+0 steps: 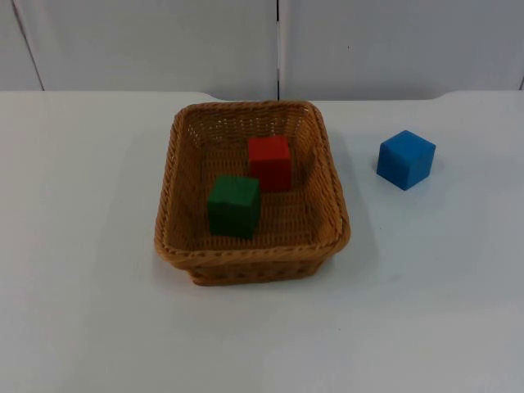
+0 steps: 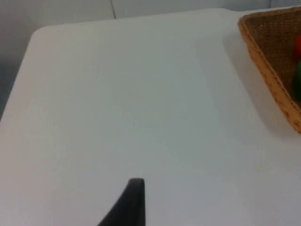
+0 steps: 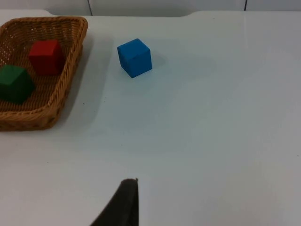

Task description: Pick up one cube with each hand and place exactly two cubes into the same basket, leaving the remaining cube outside.

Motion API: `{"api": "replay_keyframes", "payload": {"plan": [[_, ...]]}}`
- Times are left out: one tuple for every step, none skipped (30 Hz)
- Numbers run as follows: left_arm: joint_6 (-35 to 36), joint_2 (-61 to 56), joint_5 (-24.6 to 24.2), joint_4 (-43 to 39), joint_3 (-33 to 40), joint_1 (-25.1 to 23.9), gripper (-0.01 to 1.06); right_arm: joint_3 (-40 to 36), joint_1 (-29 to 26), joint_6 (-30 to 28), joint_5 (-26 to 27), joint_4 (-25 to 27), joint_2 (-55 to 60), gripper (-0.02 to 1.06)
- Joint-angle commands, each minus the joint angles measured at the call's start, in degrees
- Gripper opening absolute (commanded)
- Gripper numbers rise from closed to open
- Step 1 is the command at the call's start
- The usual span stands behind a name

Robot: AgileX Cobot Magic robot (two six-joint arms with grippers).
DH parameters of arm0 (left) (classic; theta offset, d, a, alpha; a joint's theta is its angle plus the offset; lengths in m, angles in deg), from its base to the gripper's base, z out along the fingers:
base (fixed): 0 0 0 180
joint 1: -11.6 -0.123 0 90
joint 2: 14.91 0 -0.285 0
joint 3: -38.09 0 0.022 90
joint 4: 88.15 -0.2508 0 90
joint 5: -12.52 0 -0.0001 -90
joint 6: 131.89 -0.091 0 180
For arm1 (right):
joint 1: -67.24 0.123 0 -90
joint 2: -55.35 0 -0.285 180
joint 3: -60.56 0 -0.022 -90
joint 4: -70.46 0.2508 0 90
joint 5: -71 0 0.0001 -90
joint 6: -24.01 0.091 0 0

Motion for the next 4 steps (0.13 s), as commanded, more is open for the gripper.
{"api": "replay_keyframes", "payload": {"plan": [[0.01,-0.27,0.02,-0.36,0.32,-2.31,1.05,-0.03,-0.43,0.0,0.36,0.35,-0.25,1.05],[0.01,-0.27,0.02,-0.36,0.32,-3.52,1.05,-0.03,-0.43,0.0,0.36,0.35,-0.25,1.05],[0.01,-0.27,0.02,-0.36,0.32,-3.52,1.05,-0.03,-0.43,0.0,0.36,0.35,-0.25,1.05],[0.01,-0.27,0.02,-0.36,0.32,-4.46,1.05,-0.03,-0.43,0.0,0.36,0.35,-0.25,1.05]]}}
